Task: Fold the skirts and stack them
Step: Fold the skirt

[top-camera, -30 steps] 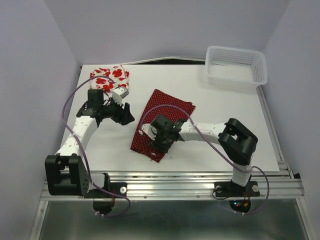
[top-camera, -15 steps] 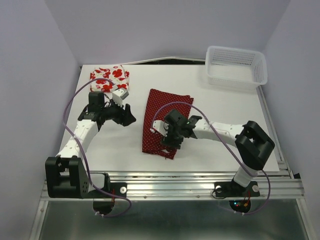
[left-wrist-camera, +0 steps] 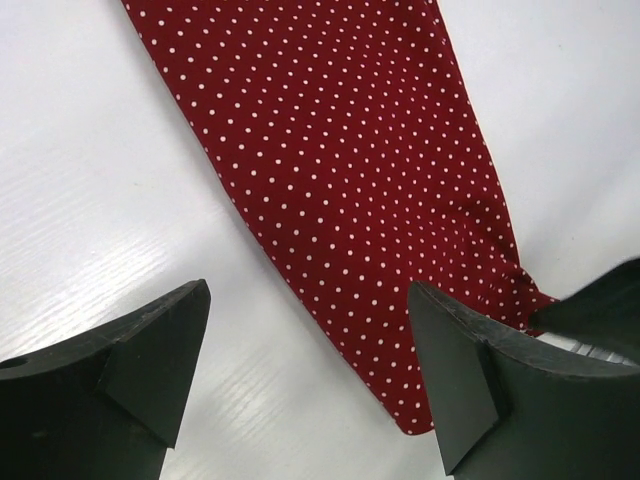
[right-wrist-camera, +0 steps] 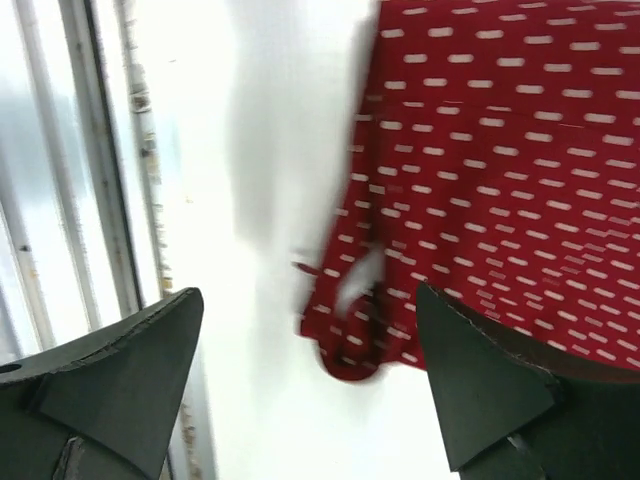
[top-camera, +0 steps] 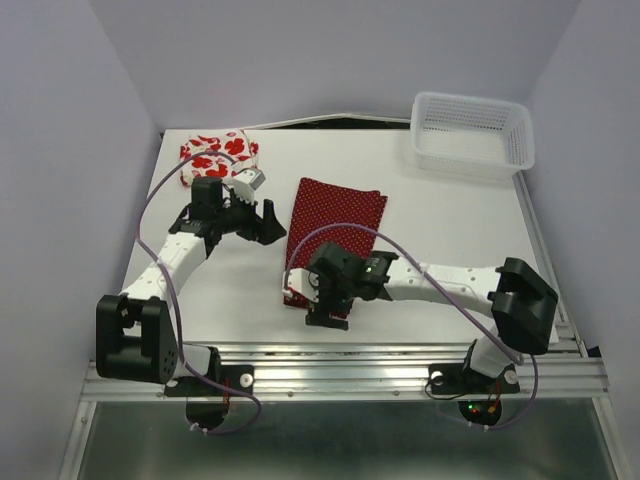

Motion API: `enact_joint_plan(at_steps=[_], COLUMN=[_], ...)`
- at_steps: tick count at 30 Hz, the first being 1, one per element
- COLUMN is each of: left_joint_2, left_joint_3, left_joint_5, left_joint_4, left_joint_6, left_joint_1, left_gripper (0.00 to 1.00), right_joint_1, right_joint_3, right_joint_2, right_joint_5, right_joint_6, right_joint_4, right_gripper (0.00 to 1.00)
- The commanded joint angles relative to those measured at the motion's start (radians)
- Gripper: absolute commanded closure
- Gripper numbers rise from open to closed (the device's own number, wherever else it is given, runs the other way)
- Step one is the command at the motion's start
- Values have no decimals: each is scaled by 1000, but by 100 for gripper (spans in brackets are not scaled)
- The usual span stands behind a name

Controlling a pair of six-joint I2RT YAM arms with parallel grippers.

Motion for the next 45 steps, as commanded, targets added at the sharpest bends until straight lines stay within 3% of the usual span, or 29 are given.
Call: enact_joint_plan(at_steps=[1, 11, 18, 21, 24, 27, 29, 45], left_joint_2=[15, 20, 18, 26, 31, 23, 20, 24], left_joint_3=[52, 53, 48, 68, 79, 81, 90, 125], left_joint_5=[-52, -57, -62, -66, -63, -65, -71, -71], left_joint_4=[69, 74, 89, 86, 83, 91, 89, 76], left_joint_6=[-74, -64, -59, -56, -44, -35, -30, -8], left_joint_1=[-23, -27, -27, -25, -25, -25, -25, -28], left_gripper=[8, 8, 7, 7, 7, 6, 6, 6], right_joint_1=[35, 35, 55, 55, 55, 55, 55, -86], right_joint_3=[-26, -60, -105, -147, -155, -140, -135, 96], right_joint_2=[43, 180, 258, 272, 267, 275, 267, 95], right_joint_5=[110, 230, 291, 319, 321, 322, 311, -97], right_joint_6=[83, 135, 147, 161, 167, 167, 164, 261], right_joint_4=[106, 178, 207, 242, 249, 244, 244, 64], right_gripper=[9, 13, 31, 55, 68, 92, 99, 99])
